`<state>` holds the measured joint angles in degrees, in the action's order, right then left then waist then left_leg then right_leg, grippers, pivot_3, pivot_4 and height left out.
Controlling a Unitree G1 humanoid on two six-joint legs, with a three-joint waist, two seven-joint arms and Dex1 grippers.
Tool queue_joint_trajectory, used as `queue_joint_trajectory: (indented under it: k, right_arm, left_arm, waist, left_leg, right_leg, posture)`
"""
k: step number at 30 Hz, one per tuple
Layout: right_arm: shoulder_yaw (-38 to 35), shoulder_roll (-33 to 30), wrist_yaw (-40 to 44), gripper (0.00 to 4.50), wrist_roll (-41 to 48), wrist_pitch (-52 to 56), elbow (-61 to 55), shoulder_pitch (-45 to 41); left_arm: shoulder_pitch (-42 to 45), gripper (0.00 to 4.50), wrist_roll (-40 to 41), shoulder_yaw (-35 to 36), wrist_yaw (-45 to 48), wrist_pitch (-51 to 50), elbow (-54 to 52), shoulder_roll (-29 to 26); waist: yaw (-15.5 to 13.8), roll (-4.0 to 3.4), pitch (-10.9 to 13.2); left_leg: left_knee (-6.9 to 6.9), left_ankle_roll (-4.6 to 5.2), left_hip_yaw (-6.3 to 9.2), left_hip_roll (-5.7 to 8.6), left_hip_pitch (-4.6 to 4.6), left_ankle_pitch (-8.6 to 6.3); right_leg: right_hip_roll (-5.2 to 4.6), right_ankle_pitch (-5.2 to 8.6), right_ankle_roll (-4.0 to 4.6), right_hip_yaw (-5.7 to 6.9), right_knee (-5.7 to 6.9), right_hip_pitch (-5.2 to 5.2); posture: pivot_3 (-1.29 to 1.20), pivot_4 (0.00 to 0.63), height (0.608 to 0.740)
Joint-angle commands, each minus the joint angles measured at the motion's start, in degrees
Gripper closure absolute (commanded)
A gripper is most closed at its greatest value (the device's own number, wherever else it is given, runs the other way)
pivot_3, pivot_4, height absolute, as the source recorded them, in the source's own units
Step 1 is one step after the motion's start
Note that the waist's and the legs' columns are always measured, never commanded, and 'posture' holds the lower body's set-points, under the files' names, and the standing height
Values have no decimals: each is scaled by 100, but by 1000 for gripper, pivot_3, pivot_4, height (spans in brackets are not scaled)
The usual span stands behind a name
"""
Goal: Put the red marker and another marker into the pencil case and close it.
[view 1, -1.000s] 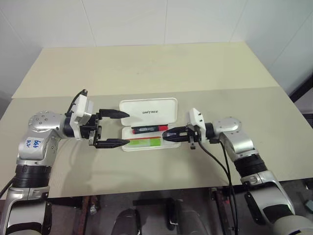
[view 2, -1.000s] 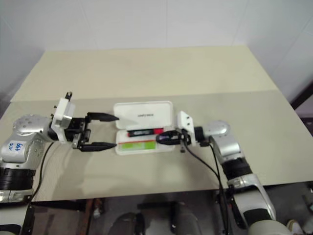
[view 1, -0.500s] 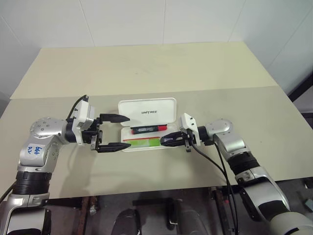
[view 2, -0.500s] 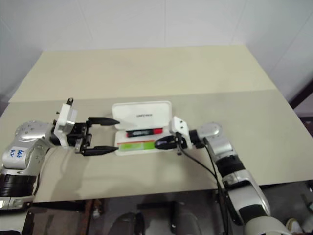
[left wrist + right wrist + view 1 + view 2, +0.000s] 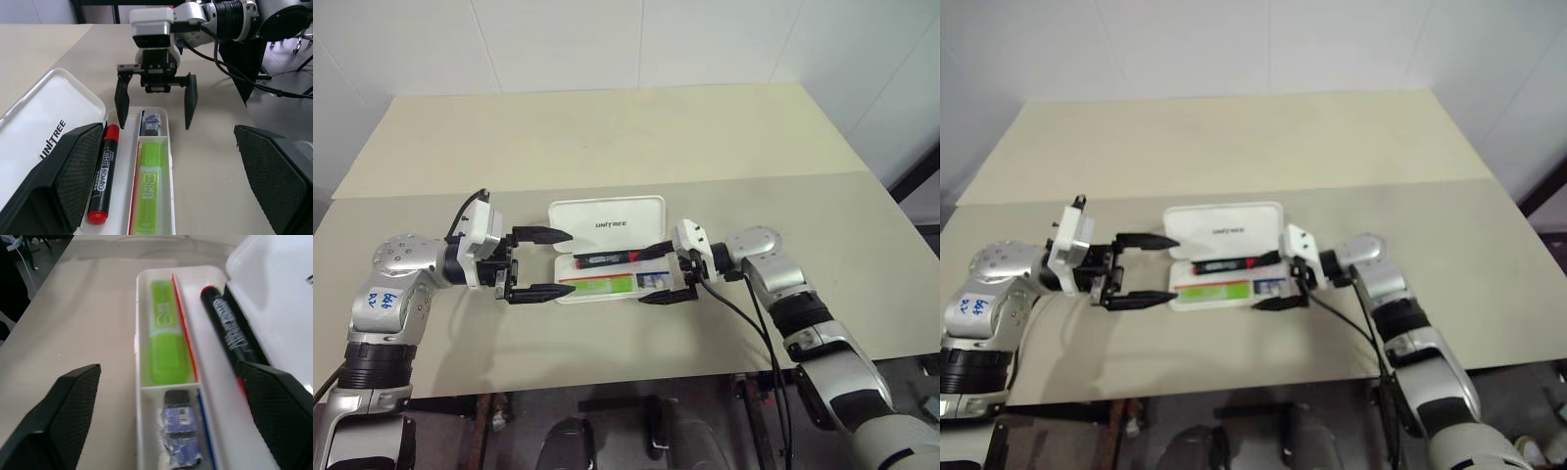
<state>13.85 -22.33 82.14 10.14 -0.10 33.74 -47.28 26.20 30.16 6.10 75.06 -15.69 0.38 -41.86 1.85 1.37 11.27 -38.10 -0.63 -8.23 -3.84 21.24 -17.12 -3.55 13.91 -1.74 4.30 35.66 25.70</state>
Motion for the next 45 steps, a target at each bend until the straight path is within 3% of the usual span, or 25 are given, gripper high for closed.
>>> queue_joint_trajectory:
  k: [1,7,15,22,30,33,44,45]
  right_arm:
    - [-142,-46,78,22,73,-91,-71,-124]
    - [-402,-104,-18,22,401,220,-761,51]
    - [-1135,-915,-385,22,975,851,-2533,904]
    - [-1965,-1834,-612,22,1223,881,-2831,1417]
    - [-2478,-2374,-771,22,1486,1034,-3140,2007]
    - [-2528,-2438,-784,0,1616,1168,-3370,2179]
    - [-2570,-2531,-997,0,2090,1726,-4071,2308]
    - [-2579,-2540,-1006,0,2122,1759,-4082,2322]
  left_arm:
    - [129,0,102,116,-12,76,-129,-24]
    - [190,0,123,133,-58,56,-114,23]
    - [-33,0,218,529,-457,60,-82,73]
    - [-324,0,140,714,-419,168,185,-13]
    - [-317,0,135,708,-389,261,509,-34]
    - [-278,613,135,693,-334,276,613,-25]
    - [-95,4452,20,642,-163,579,1060,21]
    - [-102,4481,13,642,-165,595,1081,29]
  waist:
    - [-1,0,0]
    - [0,0,0]
    - [-29,0,0]
    - [-13,2,1]
    - [-26,3,2]
    - [-20,4,2]
    - [-29,5,3]
    - [-31,5,3]
  left_leg:
    - [0,0,0,0,0,0]
    - [1,-2,-2,-2,0,-2]
    - [4,0,0,-7,3,-8]
    - [5,6,-1,-4,-3,-16]
    - [10,3,-2,-6,-1,-15]
    - [11,5,-3,-6,-3,-17]
    - [12,6,-3,-8,-2,-20]
    - [12,7,-3,-7,-1,-20]
  right_leg:
    - [0,0,0,0,-1,0]
    - [-1,0,0,-1,-1,3]
    - [-7,0,0,-2,-11,4]
    - [-1,0,-4,4,-18,5]
    - [0,1,-2,1,-24,7]
    - [0,0,-4,1,-24,7]
    - [-1,0,-4,4,-27,8]
    - [-1,0,-4,4,-29,8]
  posture:
    - [0,150,740]
    - [0,150,740]
    - [0,150,740]
    - [0,150,740]
    - [0,150,740]
    - [0,150,740]
    - [0,150,740]
    - [0,150,740]
